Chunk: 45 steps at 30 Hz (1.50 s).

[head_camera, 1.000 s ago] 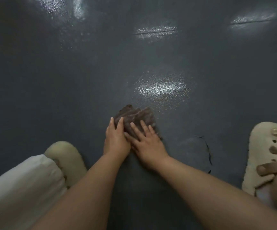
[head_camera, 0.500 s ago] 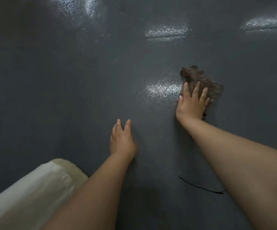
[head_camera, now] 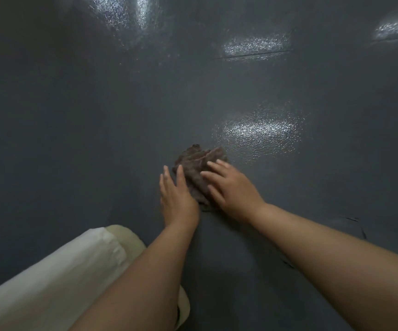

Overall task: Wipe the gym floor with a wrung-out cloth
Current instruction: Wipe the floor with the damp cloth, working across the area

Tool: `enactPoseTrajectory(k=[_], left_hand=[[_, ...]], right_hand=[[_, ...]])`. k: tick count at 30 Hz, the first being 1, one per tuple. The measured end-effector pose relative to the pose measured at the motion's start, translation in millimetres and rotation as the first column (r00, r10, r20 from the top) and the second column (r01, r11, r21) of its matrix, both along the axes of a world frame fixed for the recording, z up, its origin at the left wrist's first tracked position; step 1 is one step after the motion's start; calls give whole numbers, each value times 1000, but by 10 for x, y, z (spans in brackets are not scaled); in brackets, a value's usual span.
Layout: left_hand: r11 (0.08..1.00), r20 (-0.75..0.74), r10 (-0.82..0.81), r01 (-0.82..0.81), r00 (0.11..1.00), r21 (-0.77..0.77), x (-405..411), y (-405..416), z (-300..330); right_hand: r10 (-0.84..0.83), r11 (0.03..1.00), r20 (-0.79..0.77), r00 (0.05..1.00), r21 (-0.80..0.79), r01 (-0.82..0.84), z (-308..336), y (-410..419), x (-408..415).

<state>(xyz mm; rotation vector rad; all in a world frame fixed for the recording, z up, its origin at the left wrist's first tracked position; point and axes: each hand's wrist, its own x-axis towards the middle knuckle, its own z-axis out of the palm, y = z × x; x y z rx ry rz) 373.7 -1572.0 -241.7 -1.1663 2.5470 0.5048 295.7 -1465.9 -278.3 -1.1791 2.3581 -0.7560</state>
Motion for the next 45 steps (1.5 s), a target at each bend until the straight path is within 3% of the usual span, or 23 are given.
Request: enactPoseTrajectory(k=[6, 10, 13, 16, 21, 28, 31, 33, 35, 39, 41, 45], left_hand=[[983, 144, -185, 180, 972, 46, -311, 397, -224], [838, 155, -538, 545, 828, -2, -761, 749, -293], [775, 121, -624, 631, 772, -31, -1086, 701, -375], [786, 71, -603, 606, 795, -123, -1018, 281, -382], [936, -2, -351, 351, 936, -12, -541, -196, -349], [954, -261, -299, 298, 918, -46, -985, -23, -462], [819, -317, -567, 561, 760, -121, -1322, 168, -442], [679, -172, -733, 723, 658, -127, -1512, 355, -430], [641, -20, -766, 762, 642, -95, -1597, 387, -472], [534, 63, -832, 826, 552, -182, -1706, 50, -466], [643, 105, -741, 747, 663, -169, -1846, -262, -466], [902, 161, -374, 399, 913, -165, -1992, -1035, -456]], right_hand=[[-313, 947, -90, 946, 52, 318, -138, 321, -385], [-446, 887, -182, 876, 40, 460, -168, 465, -639], [-554, 815, -218, 804, 53, 576, -192, 563, -822], [-573, 792, -249, 781, 75, 605, -209, 563, -964], [-521, 821, -273, 808, 97, 562, -263, 515, -979], [-522, 823, -304, 797, 66, 564, -250, 464, -946], [-562, 789, -332, 758, 60, 611, -272, 497, -982], [-587, 760, -342, 733, 77, 645, -282, 525, -1016], [-620, 728, -326, 714, 102, 678, -286, 542, -1045], [-620, 722, -320, 717, 126, 680, -310, 479, -1087], [-593, 744, -319, 739, 135, 654, -306, 397, -1089], [-545, 788, -308, 779, 128, 602, -302, 202, -1069]])
